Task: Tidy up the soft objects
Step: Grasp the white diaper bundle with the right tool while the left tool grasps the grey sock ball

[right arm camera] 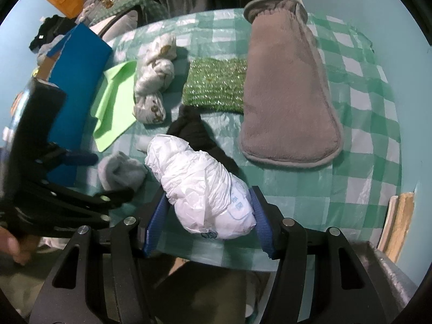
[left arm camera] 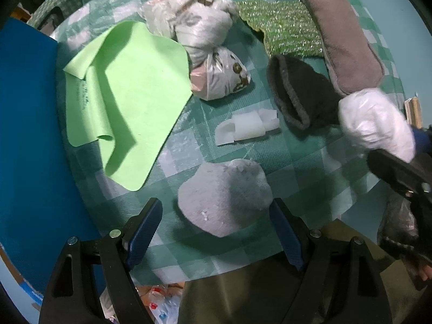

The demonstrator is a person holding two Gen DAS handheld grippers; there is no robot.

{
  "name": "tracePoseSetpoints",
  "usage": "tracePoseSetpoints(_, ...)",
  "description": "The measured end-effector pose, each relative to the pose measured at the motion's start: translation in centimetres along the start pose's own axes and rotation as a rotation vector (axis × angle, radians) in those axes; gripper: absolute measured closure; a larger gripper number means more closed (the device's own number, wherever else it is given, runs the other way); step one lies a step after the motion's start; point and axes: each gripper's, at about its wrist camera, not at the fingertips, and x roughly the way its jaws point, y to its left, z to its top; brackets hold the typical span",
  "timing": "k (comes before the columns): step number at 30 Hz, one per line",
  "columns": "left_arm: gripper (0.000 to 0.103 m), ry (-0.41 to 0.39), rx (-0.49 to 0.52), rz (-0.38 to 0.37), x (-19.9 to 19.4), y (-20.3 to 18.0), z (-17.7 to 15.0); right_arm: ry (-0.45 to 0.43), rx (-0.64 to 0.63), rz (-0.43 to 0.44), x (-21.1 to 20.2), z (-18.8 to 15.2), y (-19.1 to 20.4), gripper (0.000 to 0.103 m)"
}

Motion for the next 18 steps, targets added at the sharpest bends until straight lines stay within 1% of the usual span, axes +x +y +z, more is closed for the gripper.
tracePoseSetpoints(3, 0.020, 0.006, -0.005, 0.006, 0.5, -0.9, -0.2, -0.011, 0.001, 0.001, -0.3, 0.8, 1.4, 0.044)
tracePoseSetpoints(8, 0.020, -0.004, -0.035, 0.009, 1.1, -1.1, 0.4, -0.021, 0.001, -0.004, -0.8, 1.1, 1.5, 0.044)
tracePoseSetpoints(11, 0.020, -0.015, -0.049, 0.002, 1.5, -0.2, 0.4, -0.023, 0.003, -0.006, -1.1, 1.2, 1.4, 0.044)
tracePoseSetpoints(12, 0.022, -0.020, -0.053, -0.001, 1.6, 0.4, 0.1, -0.025, 0.003, -0.008, -1.0, 1.3, 1.5, 0.044)
tracePoseSetpoints(13, 0.027, -0.026, -0.056, -0.005, 1.7, 1.4, -0.1, -0.026, 0.002, -0.009, -1.1, 1.4, 1.5, 0.044)
tracePoseSetpoints(14, 0.031, -0.027, -0.059, -0.008, 1.8, 1.6, -0.1, -0.027, 0.003, -0.010, -1.1, 1.5, 1.6, 0.044)
tracePoseSetpoints(15, 0.040, -0.023, -0.060, -0.010, 1.5, 1.7, -0.2, -0.027, 0.003, -0.011, -1.1, 1.5, 1.6, 0.044)
tracePoseSetpoints(17, 0.043, -0.022, -0.063, -0.014, 1.7, 2.1, -0.2, -0.030, 0.001, -0.011, -1.2, 1.6, 1.7, 0.044)
tracePoseSetpoints(18, 0.047, -0.030, -0.064, -0.018, 1.7, 2.3, -0.2, -0.031, 0.001, -0.012, -1.2, 1.6, 1.8, 0.044)
